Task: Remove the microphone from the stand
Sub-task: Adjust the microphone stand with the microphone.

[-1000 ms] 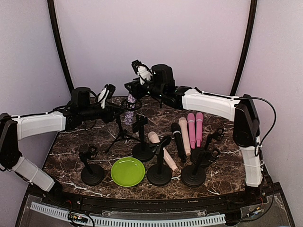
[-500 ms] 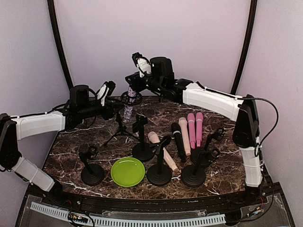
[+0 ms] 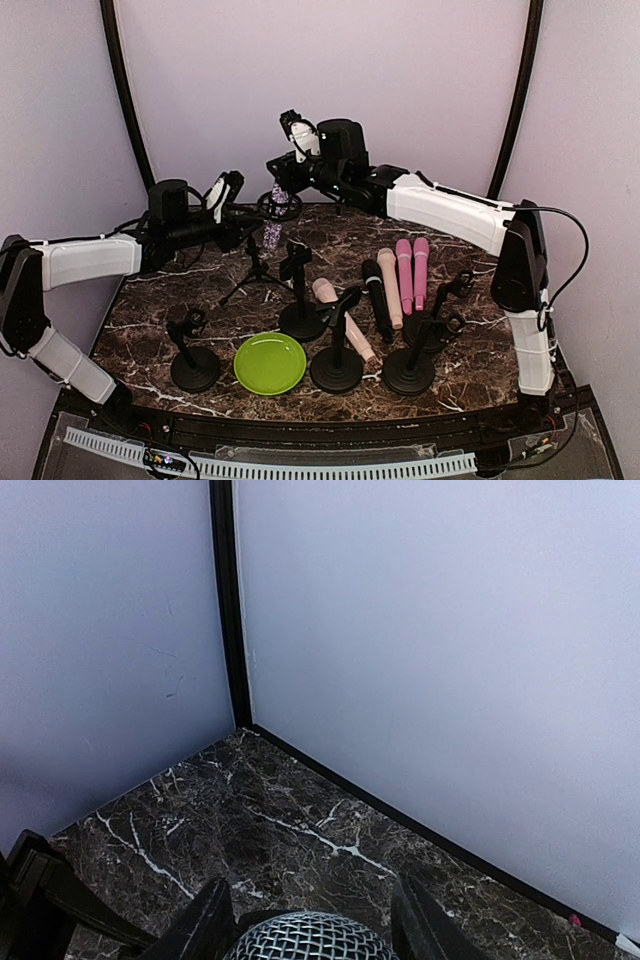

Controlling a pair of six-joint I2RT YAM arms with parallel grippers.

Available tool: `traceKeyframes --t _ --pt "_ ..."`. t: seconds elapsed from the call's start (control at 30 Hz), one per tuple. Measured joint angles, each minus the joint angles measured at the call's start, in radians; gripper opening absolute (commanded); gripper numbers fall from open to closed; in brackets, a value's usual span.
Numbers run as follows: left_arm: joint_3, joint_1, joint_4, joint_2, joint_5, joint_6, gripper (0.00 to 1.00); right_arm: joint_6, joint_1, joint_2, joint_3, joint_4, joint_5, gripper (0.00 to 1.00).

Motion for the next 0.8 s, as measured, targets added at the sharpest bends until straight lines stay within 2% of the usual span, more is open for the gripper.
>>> traceKeyframes --t 0.33,0.53,0.8 --pt "0.032 0.001 -0.096 0.071 0.009 0.071 0.00 -0.059 -0.020 0.000 -0.083 0.004 -0.098 0.23" --pt "0.046 0.007 -0.111 0.083 0.011 0.074 0.00 -0.055 -0.024 0.000 -0.125 0.071 -0.106 0.23" --pt "0.071 0.013 -0.114 0.108 0.021 0.079 0.00 -0.072 -0.033 0.000 -0.121 0.072 -0.129 0.22"
